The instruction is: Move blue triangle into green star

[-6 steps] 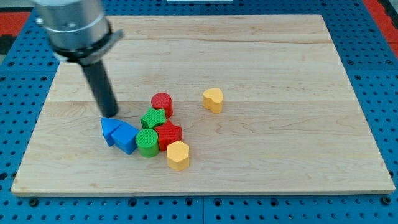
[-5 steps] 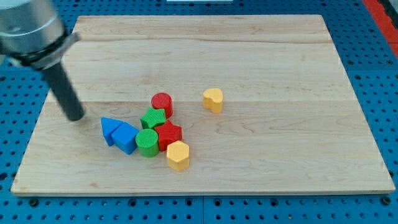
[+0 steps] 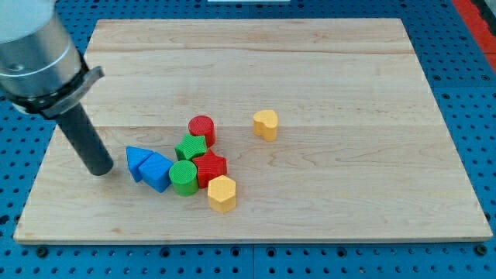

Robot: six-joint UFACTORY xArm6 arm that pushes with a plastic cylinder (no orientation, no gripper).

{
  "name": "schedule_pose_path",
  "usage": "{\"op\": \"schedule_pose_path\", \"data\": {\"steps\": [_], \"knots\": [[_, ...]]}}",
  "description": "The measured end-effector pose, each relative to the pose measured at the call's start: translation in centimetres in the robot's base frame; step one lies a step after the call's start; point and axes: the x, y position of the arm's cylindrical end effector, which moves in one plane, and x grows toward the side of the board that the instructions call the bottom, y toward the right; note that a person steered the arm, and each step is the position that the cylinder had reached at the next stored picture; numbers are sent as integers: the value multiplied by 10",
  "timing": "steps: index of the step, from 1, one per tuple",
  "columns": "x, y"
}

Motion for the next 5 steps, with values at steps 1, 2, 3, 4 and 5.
{"op": "schedule_pose_path", "data": {"steps": [1,2,3,4,5], "knots": [[-4,8],[-10,8],[-16,10],[-22,28],[-22,40]]}}
